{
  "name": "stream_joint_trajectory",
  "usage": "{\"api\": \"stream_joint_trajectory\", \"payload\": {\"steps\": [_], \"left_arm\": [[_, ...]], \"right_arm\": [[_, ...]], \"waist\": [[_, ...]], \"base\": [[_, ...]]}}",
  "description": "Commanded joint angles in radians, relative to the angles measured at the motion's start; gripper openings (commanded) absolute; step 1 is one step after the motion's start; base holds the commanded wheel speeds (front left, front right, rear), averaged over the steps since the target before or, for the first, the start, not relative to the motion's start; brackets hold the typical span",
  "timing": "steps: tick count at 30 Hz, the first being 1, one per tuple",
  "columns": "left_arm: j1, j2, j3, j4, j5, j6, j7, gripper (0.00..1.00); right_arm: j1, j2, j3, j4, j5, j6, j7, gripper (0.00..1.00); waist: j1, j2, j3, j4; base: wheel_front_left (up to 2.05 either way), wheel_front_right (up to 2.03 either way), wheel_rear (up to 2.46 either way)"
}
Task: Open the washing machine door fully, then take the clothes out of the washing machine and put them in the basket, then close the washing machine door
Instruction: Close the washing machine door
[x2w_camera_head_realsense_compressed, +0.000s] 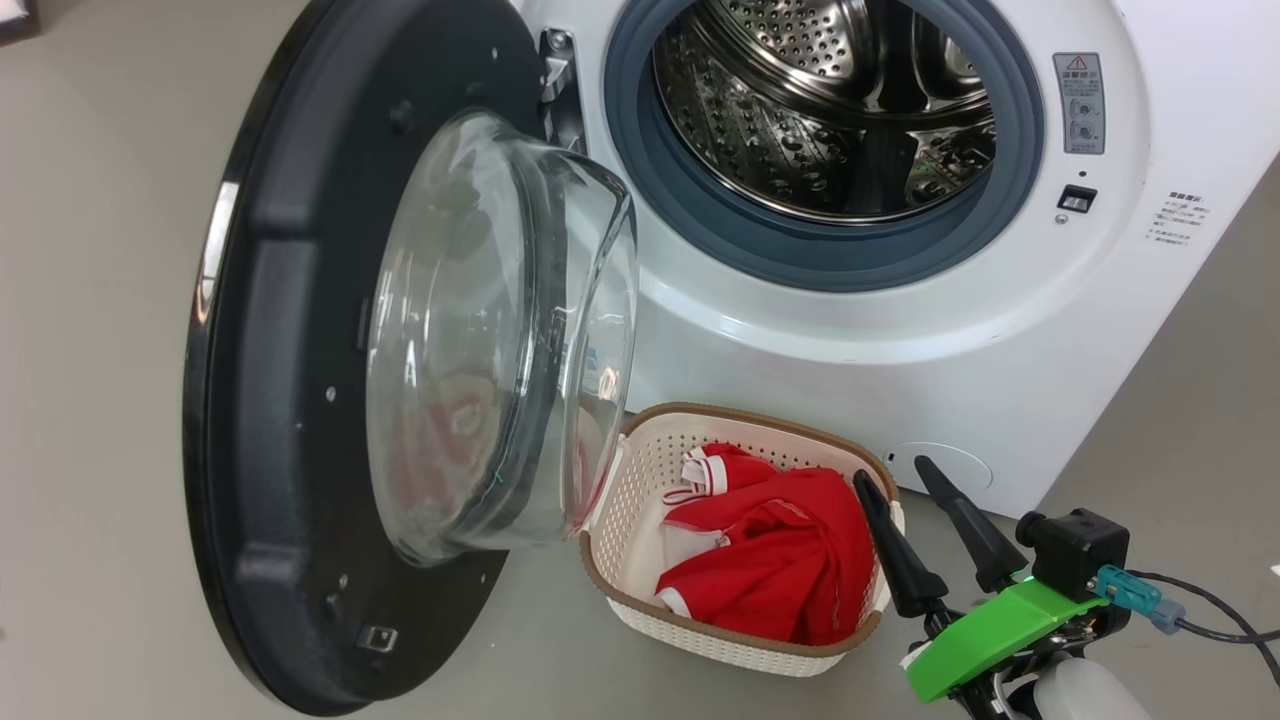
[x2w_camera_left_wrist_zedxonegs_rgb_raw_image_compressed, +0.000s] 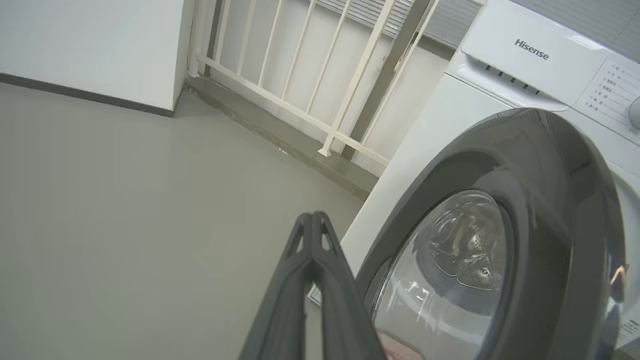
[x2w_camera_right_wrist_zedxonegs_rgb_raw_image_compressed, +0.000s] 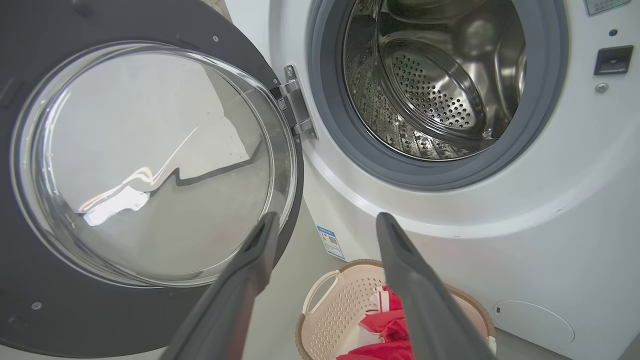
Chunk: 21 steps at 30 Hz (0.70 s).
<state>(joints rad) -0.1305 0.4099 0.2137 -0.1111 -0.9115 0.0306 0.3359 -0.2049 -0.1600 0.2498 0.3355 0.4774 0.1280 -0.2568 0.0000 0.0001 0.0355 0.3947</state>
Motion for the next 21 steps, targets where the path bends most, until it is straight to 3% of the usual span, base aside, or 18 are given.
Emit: {"api": "stream_joint_trajectory", "payload": {"steps": [1,5,11,13,14,16,21], "left_arm": [[-0.082,0.047,0.051,-0.008,-0.044,0.015,0.036,0.0],[-0.16,0.024,0.064,0.031,-0.193,0.063,0.159,0.0],[-0.247,-0.003,0.096,0.06,-0.366,0.191,0.313,0.0],[-0.266,-0.006,0.108,0.057,-0.401,0.232,0.346,0.0],[-0.266,-0.006,0.108,0.057,-0.401,0.232,0.346,0.0],[-0.287,-0.01,0.118,0.056,-0.44,0.283,0.385,0.0],[-0.296,-0.008,0.1,0.044,-0.452,0.317,0.421,0.0]], "right_arm": [[-0.033,-0.002,0.02,-0.026,0.0,0.003,-0.005,1.0],[-0.035,0.003,0.019,-0.026,-0.001,0.003,-0.005,1.0],[-0.037,0.003,0.014,-0.029,-0.001,0.003,-0.005,1.0],[-0.037,0.003,0.011,-0.03,-0.002,0.003,-0.005,1.0],[-0.037,0.003,0.011,-0.03,-0.002,0.003,-0.005,1.0],[-0.037,0.003,0.012,-0.03,-0.002,0.003,-0.005,1.0],[-0.042,0.005,0.011,-0.03,-0.002,0.003,-0.005,1.0]], "waist": [[0.0,-0.0001,0.001,-0.002],[0.0,-0.0001,0.001,-0.011],[0.0,-0.0001,0.006,-0.032],[0.0,-0.0001,0.01,-0.037],[0.0,-0.0001,0.01,-0.037],[0.0,-0.0001,0.015,-0.047],[0.0,-0.0001,0.019,-0.059]], "base": [[0.0,0.0,0.0],[0.0,0.0,0.0],[0.0,0.0,0.0],[0.0,0.0,0.0],[0.0,0.0,0.0],[0.0,0.0,0.0],[0.0,0.0,0.0]]}}
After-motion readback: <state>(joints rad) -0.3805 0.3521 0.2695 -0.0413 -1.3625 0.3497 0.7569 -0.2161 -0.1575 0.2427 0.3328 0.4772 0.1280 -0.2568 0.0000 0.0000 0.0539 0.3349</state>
